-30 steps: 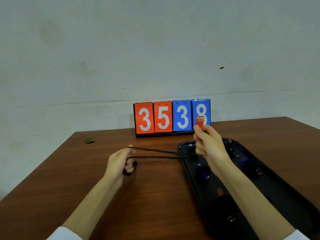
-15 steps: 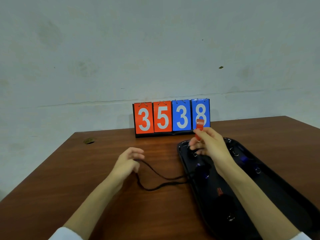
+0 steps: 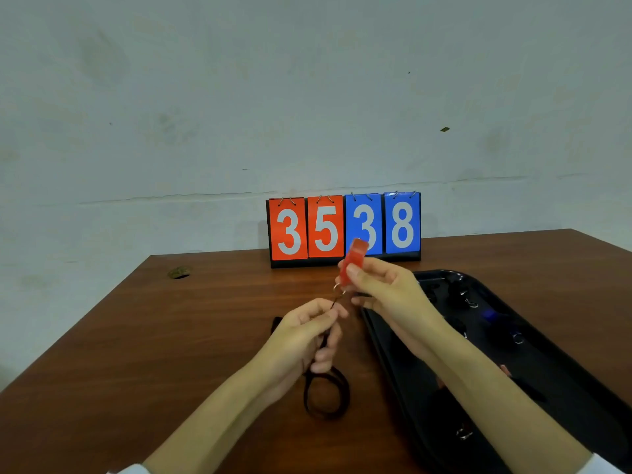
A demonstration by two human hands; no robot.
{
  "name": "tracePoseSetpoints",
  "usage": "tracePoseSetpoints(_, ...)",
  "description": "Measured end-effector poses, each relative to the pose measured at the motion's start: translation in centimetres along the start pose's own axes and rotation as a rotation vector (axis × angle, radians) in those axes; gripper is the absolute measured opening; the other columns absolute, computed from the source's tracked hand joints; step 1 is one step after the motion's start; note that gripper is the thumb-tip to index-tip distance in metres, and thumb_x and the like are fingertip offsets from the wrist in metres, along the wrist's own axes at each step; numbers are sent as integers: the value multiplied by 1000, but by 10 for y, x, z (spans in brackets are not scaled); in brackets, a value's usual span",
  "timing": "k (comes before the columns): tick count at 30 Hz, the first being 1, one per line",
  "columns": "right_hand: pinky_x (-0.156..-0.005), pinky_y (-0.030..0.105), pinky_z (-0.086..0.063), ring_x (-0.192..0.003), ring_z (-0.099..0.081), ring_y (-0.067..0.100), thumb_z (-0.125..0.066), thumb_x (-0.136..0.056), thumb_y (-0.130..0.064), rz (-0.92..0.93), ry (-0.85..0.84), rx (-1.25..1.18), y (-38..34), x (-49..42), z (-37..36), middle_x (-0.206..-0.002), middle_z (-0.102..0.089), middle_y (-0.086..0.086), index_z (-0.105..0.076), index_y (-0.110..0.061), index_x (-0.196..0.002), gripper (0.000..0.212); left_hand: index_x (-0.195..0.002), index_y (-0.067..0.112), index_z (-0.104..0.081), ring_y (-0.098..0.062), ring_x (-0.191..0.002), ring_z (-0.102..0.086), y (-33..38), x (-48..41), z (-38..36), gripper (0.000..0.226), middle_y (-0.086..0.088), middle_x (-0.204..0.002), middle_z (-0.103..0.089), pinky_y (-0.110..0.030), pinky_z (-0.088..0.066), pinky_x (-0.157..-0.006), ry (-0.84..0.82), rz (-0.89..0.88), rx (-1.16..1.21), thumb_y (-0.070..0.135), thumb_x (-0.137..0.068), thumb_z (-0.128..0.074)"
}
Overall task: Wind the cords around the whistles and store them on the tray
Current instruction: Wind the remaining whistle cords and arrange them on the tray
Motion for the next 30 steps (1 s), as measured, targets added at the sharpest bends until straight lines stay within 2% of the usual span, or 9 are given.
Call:
tracePoseSetpoints(5,-84,31,-52,-96,-68,19,-55,-88,-30,-79,116,-289,7,-5,21,-96,-72,5,-64,-7,-104,30,-92,8,-60,-9,-38,-19,-3,1,1,30,1,-49,-33,-23,-13,-37,-169,117,-118,34,-96,-46)
tracePoseSetpoints(10,-87,34,-53,-92,-70,19,-56,-90,-28,-80,157,-224,3,-4,32,-95,-73,8,-64,-6,-104,28,-95,8,-63,-13,-40,-40,-10,-2,20,30,-1,-53,-52,-25,-31,-41,-42,174,-475,37,-91,-54)
tracePoseSetpoints(12,-88,34,-52,-93,-70,17,-57,-89,-28,-61,87,-137,2,-1,23,-96,-74,5,-65,-10,-102,24,-105,18,-64,-12,-73,-65,-8,-6,23,23,3,-86,-69,-25,-51,-65,59,131,-461,32,-87,-62)
tracePoseSetpoints(14,-90,31,-50,-92,-69,12,-57,-88,-28,-46,51,-63,4,3,13,-95,-74,1,-65,-15,-101,19,-111,31,-60,0,-105,-59,-4,-8,22,27,12,-114,-63,-21,-46,-92,111,34,-483,29,-85,-65)
tracePoseSetpoints(16,-90,29,-49,-92,-69,9,-58,-88,-27,-27,23,-11,5,5,5,-94,-74,-1,-65,-18,-100,16,-112,32,-58,3,-107,-57,1,-5,16,28,13,-115,-63,-20,-43,-96,152,-57,-457,25,-85,-65)
tracePoseSetpoints(21,-89,28,-48,-89,-68,6,-58,-88,-30,-3,35,23,8,5,-1,-91,-74,-3,-65,-21,-101,17,-109,12,-58,-19,-70,-64,-11,-2,-2,18,-3,-71,-65,-35,-50,-76,97,3,-168,19,-92,-57)
tracePoseSetpoints(24,-86,30,-51,-85,-66,7,-51,-91,-31,10,146,-31,8,2,14,-83,-69,0,-66,-19,-98,20,-106,4,-57,-10,-41,-33,-20,-2,-7,19,0,-58,-46,-22,-27,-41,43,93,-5,16,-97,-45)
tracePoseSetpoints(26,-87,32,-52,-82,-64,11,-47,-94,-33,-6,177,2,10,1,22,-75,-63,0,-66,-21,-98,22,-104,6,-60,-7,-39,-24,-18,-2,-4,22,1,-55,-42,-21,-18,-39,39,100,-72,22,-97,-47)
tracePoseSetpoints(30,-84,20,-49,-75,-65,9,-51,-93,-29,-7,134,224,12,0,30,-68,-67,-1,-68,-15,-96,23,-89,11,-63,-8,-36,-30,-8,-3,8,19,3,-49,-49,-19,-24,-36,101,54,-358,30,-89,-59)
Point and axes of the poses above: each hand's wrist, its own x-axis away from the middle knuckle, its own z-axis out of the back of the hand, y = z × x, the point moved 7 cm from there along -x, towards the middle knuckle
